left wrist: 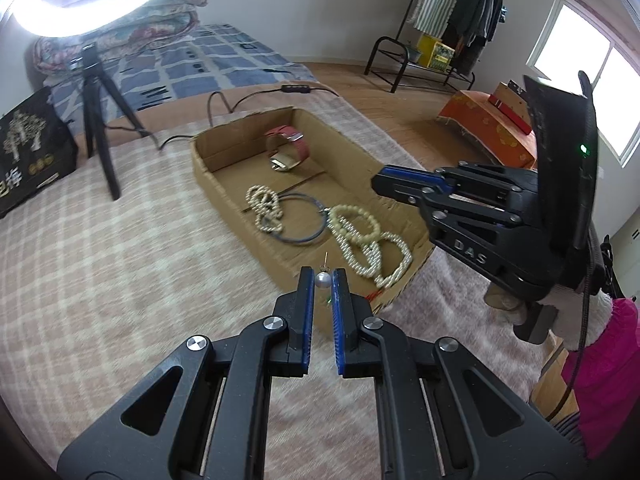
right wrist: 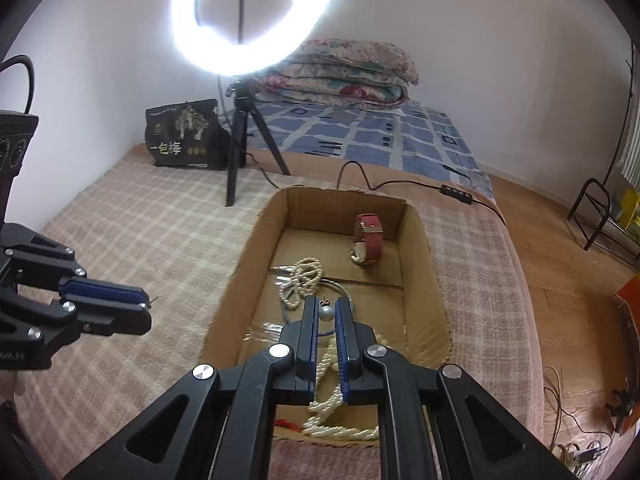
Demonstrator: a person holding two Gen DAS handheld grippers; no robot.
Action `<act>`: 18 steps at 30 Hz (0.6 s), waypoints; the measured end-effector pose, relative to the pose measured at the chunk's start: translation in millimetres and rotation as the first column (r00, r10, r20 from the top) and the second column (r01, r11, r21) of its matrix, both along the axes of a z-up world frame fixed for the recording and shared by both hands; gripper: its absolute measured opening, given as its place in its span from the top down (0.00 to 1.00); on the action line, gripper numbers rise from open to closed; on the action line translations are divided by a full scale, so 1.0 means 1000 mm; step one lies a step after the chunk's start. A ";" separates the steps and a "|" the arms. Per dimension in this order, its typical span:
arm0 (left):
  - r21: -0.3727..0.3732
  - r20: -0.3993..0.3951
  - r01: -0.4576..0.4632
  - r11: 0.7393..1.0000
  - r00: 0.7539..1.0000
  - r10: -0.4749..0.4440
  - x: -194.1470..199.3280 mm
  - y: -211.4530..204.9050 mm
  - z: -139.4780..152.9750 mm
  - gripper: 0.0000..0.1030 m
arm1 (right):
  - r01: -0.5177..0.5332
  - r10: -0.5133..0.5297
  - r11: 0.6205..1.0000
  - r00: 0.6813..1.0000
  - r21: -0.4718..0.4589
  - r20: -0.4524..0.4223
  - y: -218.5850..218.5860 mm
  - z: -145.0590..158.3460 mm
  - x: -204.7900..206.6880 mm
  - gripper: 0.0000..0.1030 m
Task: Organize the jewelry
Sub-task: 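Carry the earring in the left tool to the box while the right tool carries its earring there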
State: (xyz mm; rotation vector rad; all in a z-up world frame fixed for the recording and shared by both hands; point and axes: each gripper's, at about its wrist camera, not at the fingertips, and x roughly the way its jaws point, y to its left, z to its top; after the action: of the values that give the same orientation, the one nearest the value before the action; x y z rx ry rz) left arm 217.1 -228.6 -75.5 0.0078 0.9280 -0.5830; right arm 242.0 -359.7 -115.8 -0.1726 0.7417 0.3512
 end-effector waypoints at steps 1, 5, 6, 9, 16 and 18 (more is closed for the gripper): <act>0.002 0.002 0.003 1.000 1.000 -0.003 0.001 -0.002 -0.001 0.93 | 0.006 -0.006 1.000 1.000 0.005 -0.001 -0.004 -0.001 0.004 0.94; 0.007 -0.002 0.005 1.000 1.000 -0.005 0.008 -0.011 -0.008 0.93 | 0.022 -0.022 1.000 1.000 0.012 -0.004 -0.012 -0.004 0.017 0.94; 0.008 -0.004 0.003 1.000 1.000 -0.003 0.010 -0.012 -0.011 0.93 | 0.024 -0.024 1.000 1.000 0.012 -0.005 -0.013 -0.005 0.020 0.94; 0.008 -0.009 0.001 1.000 1.000 -0.001 0.014 -0.016 -0.015 0.93 | 0.027 -0.027 1.000 1.000 0.012 -0.011 -0.015 -0.010 0.028 0.94; 0.017 -0.005 0.007 1.000 1.000 -0.007 0.018 -0.026 -0.021 0.93 | 0.037 -0.036 0.999 0.999 0.026 -0.030 -0.018 -0.022 0.048 0.94; 0.024 0.001 0.011 1.000 1.000 -0.011 0.018 -0.029 -0.022 0.93 | 0.038 -0.037 0.999 0.999 0.033 -0.038 -0.018 -0.025 0.053 0.94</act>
State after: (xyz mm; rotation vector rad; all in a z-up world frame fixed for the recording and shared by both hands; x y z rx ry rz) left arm 234.8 -257.2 -97.0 0.0347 0.9342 -0.5825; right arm 294.9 -378.0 -141.1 -0.1200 0.7742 0.3318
